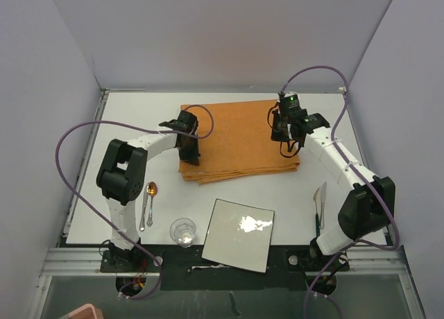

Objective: Set the dinner table for one person
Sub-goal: Flatten out the napkin at the center of the board.

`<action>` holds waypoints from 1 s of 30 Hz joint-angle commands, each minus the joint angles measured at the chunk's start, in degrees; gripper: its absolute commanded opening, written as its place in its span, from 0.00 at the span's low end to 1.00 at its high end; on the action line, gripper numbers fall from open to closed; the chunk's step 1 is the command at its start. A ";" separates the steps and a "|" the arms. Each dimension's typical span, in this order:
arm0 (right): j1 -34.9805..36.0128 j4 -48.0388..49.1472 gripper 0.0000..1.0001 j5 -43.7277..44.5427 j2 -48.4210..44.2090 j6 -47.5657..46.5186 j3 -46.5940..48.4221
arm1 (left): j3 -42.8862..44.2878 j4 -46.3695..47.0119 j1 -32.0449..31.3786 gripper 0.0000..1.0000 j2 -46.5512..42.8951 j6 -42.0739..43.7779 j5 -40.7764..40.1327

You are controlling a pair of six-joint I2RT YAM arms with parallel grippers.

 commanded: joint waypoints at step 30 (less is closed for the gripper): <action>2.50 -1.14 0.27 -2.35 -7.08 0.26 -2.75 | 16.22 -6.29 2.26 0.27 -2.23 5.14 -2.02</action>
